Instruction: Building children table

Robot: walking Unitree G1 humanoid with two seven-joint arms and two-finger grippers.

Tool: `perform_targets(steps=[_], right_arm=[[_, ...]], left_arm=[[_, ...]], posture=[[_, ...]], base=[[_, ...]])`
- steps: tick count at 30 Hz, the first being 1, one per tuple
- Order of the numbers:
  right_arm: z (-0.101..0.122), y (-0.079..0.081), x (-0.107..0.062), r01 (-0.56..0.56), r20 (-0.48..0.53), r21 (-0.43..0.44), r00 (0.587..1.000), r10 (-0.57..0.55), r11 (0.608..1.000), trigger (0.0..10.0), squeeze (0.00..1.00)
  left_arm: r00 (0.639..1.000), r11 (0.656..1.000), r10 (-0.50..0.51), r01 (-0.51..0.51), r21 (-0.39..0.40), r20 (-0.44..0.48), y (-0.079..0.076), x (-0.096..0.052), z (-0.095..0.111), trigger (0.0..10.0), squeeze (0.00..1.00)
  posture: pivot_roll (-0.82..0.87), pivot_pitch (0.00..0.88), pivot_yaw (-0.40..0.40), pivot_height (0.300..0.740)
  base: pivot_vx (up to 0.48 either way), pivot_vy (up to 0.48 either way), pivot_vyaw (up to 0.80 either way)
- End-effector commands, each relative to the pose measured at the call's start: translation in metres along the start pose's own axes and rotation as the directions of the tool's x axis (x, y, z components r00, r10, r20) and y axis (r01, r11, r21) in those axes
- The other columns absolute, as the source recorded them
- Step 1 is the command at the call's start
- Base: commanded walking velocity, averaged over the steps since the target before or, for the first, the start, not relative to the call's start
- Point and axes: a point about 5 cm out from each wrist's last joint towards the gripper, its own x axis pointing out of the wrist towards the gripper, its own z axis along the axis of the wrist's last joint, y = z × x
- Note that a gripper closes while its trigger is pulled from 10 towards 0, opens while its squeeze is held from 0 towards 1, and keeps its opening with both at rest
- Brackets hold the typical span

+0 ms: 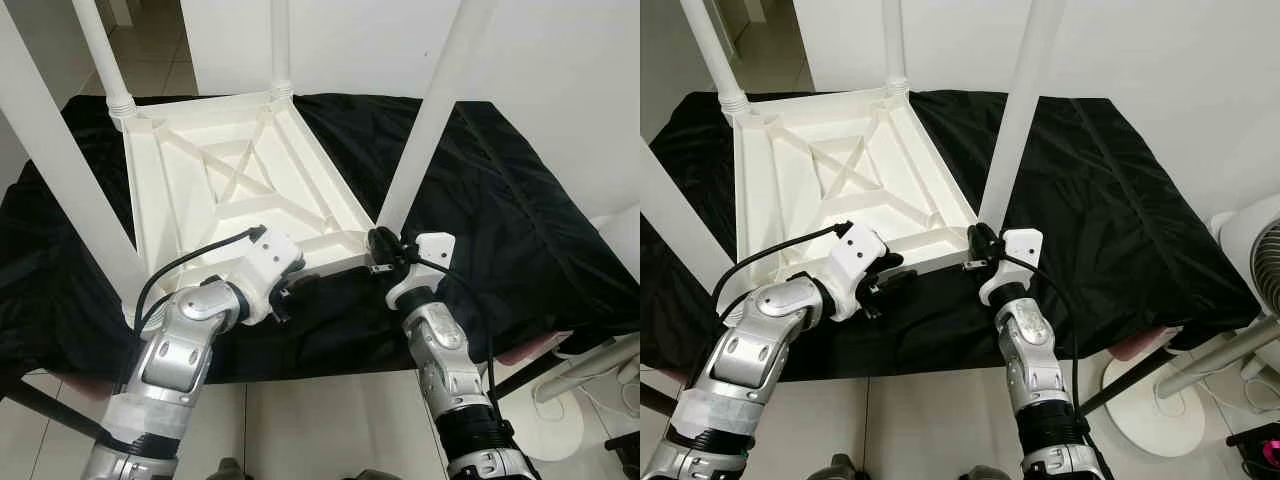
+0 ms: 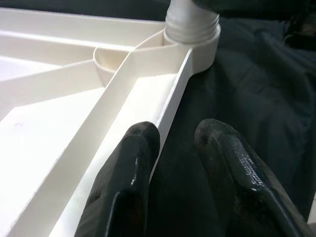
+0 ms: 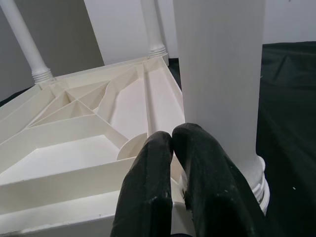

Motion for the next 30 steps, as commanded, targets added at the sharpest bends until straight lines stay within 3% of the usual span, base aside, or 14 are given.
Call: perform_targets(steps=[1, 6, 11, 24, 30], right_arm=[[-0.002, -0.007, 0.001, 0.035, -0.012, 0.009, 0.999, -0.035, 0.999, 10.0, 0.00], [-0.001, -0.018, 0.000, 0.078, -0.013, 0.004, 0.997, -0.078, 0.997, 10.0, 0.00], [0.000, -0.024, -0.001, 0.099, -0.008, -0.006, 0.995, -0.099, 0.995, 10.0, 0.00], [0.002, -0.016, 0.003, 0.060, 0.012, 0.012, 0.998, -0.060, 0.998, 10.0, 0.00], [0.003, -0.016, 0.003, 0.051, 0.018, 0.008, 0.999, -0.051, 0.999, 10.0, 0.00]], left_arm=[[0.981, 0.982, 0.186, -0.187, -0.001, -0.054, 0.014, -0.002, -0.008, 10.0, 0.00], [0.957, 0.966, 0.258, -0.260, 0.000, -0.135, 0.026, -0.004, -0.020, 10.0, 0.00], [0.941, 0.959, 0.279, -0.283, 0.005, -0.189, 0.026, -0.004, -0.029, 10.0, 0.00], [0.953, 0.972, 0.236, -0.234, 0.031, -0.192, 0.017, 0.007, -0.026, 10.0, 0.00], [0.971, 0.984, 0.176, -0.169, 0.055, -0.161, 0.005, 0.015, -0.021, 10.0, 0.00]], posture=[[-0.03, 0.000, -0.003, 0.740], [-0.04, 0.000, 0.002, 0.740], [-0.04, 0.000, 0.005, 0.740], [-0.05, 0.000, 0.011, 0.740], [-0.06, 0.000, 0.011, 0.740]], base=[[0.000, 0.000, 0.00], [0.000, 0.000, 0.00], [0.000, 0.000, 0.00], [0.000, 0.000, 0.00], [0.000, 0.000, 0.00]])
